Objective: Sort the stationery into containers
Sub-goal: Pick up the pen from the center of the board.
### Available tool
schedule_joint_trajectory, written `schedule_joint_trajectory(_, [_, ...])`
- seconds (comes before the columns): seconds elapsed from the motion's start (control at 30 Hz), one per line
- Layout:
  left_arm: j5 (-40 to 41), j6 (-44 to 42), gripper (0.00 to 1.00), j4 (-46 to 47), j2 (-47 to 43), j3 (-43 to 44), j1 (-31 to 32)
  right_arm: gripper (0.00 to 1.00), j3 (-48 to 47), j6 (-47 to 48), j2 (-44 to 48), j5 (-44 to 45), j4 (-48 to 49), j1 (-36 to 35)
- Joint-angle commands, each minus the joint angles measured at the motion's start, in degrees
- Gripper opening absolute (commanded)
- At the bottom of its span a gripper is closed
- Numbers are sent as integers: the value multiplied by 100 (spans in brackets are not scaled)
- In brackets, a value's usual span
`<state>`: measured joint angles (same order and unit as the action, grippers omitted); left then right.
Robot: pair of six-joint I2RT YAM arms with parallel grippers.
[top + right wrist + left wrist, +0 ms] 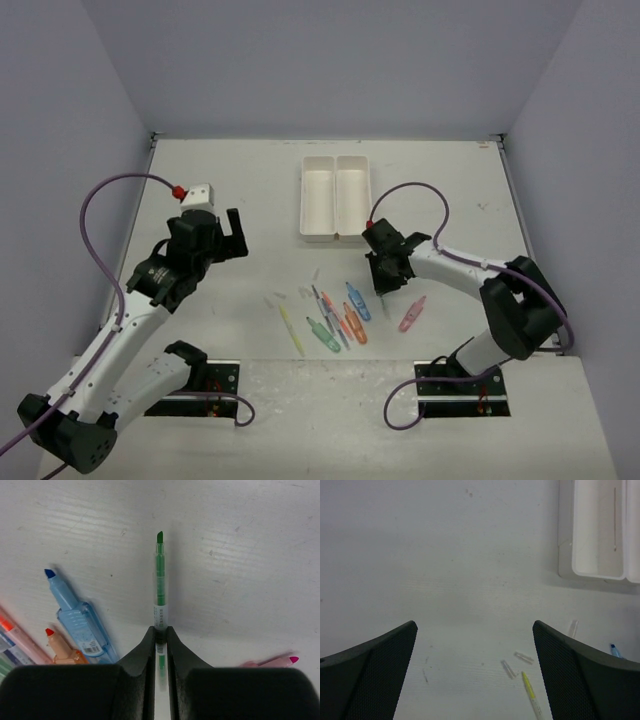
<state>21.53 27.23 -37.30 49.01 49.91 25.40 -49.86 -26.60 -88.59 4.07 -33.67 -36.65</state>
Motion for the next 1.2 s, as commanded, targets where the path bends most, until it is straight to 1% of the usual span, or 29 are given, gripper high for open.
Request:
schedule_joint_trajectory(0.0, [-629,559,100,563,664,151,511,0,-74,-65,1468,131,-339,-139])
schedule_joint_trajectory(0.03, [-459,660,100,669,830,174,811,0,-92,-65,1745,129,-413,-148])
schedule_joint_trajectory(0.07, [-168,755,100,773,1026,309,1076,0,-110,-57,2248,223,-498,-141])
schedule_joint_trajectory(0.13, [-200,827,100,998,1617,463,1539,0,-157,-79,2750,485,-675,-140])
schedule_joint_trajectory(0.17, [-308,825,98,1112,1982,564,1704,0,-165,-100,3118,576,-736,-140])
schedule_joint_trajectory(0.23, [-386,777,92,1350,2384,725,1869,0,-165,-105,3590,790,-771,-140])
schedule_joint_trajectory(0.27, [-340,742,84,1409,2711,850,2002,0,-143,-109,3796,860,-777,-140])
schedule_joint_trajectory(0.3, [-271,730,73,1410,2985,1007,2105,0,-103,-108,4016,876,-770,-140])
schedule_joint_trajectory(0.37, [-205,737,65,1403,3578,1260,2315,0,11,-114,4331,884,-755,-140])
schedule_joint_trajectory(0.43, [-149,768,63,1401,3825,1415,2404,0,105,-123,4493,880,-755,-146])
schedule_joint_trajectory(0.5, [-123,854,59,1401,4341,1547,2513,0,195,-126,4578,885,-755,-140])
schedule_joint_trajectory(0.53, [-104,873,56,1416,4459,1601,2518,0,229,-126,4569,880,-755,-140])
schedule_joint_trajectory(0.63, [-72,882,46,1452,4759,1698,2529,0,296,-102,4554,868,-740,-140])
schedule_joint_trajectory(0.87, [38,886,43,1506,5192,1704,2522,0,409,-47,4641,814,-626,-140])
schedule_joint_trajectory(0.93, [-1,856,39,1567,5343,1688,2523,0,422,-43,4649,809,-588,-140])
schedule_joint_trajectory(1.17, [24,821,35,1716,5670,1634,2512,0,364,5,4631,913,-642,-140])
